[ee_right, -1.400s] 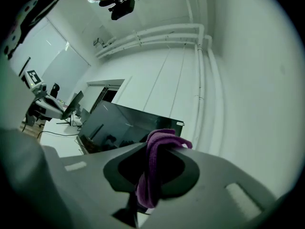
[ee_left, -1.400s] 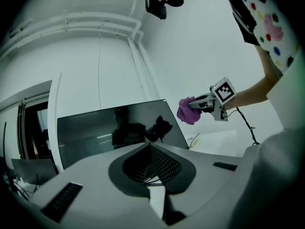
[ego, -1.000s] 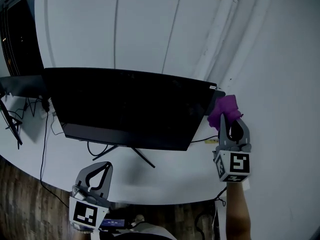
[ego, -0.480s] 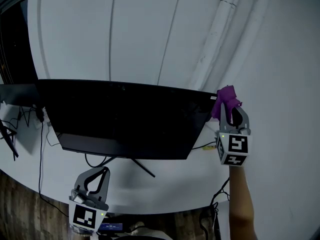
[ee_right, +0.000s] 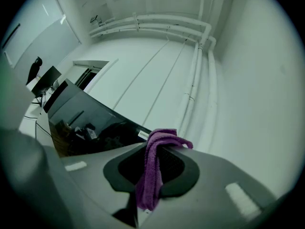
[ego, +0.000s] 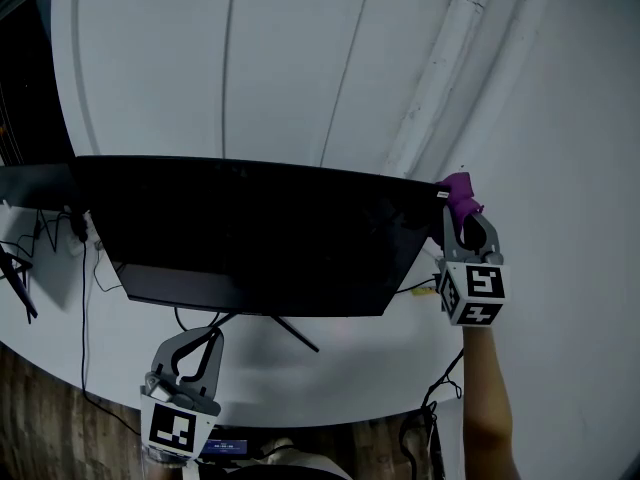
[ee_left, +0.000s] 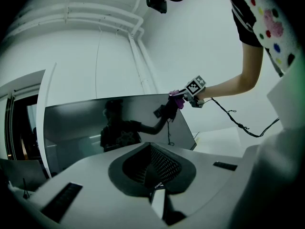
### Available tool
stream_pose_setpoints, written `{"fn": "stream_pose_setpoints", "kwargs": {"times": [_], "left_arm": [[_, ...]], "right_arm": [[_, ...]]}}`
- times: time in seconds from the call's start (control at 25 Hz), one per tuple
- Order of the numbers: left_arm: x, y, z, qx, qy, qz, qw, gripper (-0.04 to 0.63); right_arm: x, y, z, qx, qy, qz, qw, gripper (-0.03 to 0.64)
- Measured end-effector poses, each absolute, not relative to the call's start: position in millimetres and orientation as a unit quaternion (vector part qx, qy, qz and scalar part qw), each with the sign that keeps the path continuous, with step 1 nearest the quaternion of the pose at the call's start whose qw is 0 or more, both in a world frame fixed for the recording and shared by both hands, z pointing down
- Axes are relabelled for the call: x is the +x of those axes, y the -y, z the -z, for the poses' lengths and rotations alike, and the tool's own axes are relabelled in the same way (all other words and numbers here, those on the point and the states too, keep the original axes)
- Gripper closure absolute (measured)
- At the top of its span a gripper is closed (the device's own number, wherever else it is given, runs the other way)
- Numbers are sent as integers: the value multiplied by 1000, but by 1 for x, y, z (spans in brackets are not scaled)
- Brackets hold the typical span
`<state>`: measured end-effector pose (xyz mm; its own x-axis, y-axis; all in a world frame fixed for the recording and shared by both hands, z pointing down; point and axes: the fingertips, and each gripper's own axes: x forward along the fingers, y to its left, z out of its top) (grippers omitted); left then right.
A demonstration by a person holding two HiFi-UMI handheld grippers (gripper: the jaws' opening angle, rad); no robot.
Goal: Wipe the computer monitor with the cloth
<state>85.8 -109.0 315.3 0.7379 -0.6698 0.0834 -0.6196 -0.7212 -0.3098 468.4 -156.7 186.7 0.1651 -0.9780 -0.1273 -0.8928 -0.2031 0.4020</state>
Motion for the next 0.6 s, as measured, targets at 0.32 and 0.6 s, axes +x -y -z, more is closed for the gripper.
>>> {"fn": "stream_pose_setpoints", "kwargs": {"times": [0.32, 0.6], "left_arm": [[78, 122, -321, -925, -351, 94, 113, 591], [76, 127, -324, -927, -347, 96, 103, 591]], "right_arm": [[470, 160, -193, 762, 619, 163, 97, 552], [468, 157, -210, 766, 614, 150, 116, 552]]}}
